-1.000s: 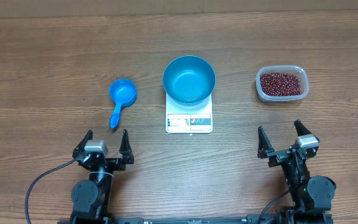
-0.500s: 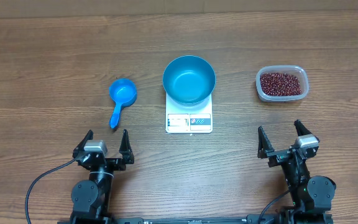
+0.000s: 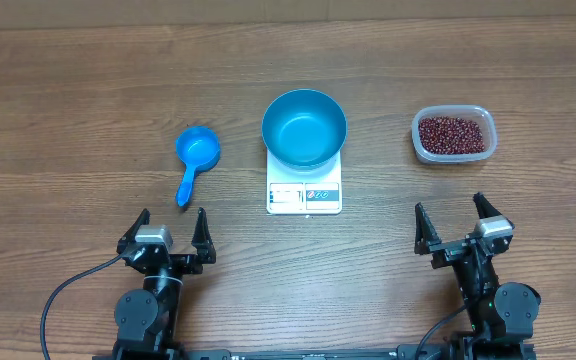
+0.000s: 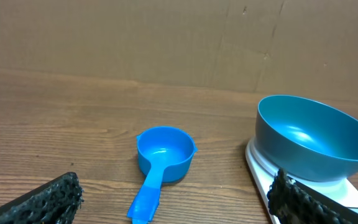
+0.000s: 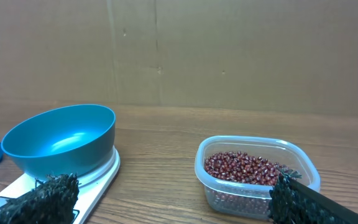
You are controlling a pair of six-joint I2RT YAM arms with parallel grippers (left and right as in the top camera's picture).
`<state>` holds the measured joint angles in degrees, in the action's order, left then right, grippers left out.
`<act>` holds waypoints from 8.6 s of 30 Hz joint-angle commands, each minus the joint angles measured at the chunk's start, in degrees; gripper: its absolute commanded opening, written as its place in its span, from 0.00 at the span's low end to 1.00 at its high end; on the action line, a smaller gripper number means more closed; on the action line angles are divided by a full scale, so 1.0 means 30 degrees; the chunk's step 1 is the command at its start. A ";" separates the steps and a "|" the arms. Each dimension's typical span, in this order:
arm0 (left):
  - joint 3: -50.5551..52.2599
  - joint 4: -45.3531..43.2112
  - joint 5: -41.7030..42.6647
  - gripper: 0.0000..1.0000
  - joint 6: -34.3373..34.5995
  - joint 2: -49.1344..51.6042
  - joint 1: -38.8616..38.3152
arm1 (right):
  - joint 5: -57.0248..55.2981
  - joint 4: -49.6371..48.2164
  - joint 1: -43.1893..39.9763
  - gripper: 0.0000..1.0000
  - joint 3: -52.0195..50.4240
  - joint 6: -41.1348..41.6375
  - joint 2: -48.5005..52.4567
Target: Scoop item into bowl and weigh 150g on scale
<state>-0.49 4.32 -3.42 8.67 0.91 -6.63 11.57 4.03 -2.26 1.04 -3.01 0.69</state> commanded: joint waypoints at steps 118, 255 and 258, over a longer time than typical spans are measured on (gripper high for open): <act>0.0073 -0.0036 0.0189 1.00 0.0109 -0.0080 0.0095 | -0.0197 -0.0102 -0.0073 1.00 -0.0197 0.0073 -0.0175; -2.0320 0.9901 0.2113 0.60 0.3344 3.2989 0.0204 | -0.0197 -0.0102 -0.0073 1.00 -0.0197 0.0073 -0.0175; -2.0312 0.9916 0.1239 0.56 0.3351 3.2989 0.0204 | -0.0197 -0.0102 -0.0073 1.00 -0.0197 0.0073 -0.0175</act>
<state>-62.15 34.04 3.53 17.98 98.98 -6.26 11.55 4.01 -2.26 1.04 -3.03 0.67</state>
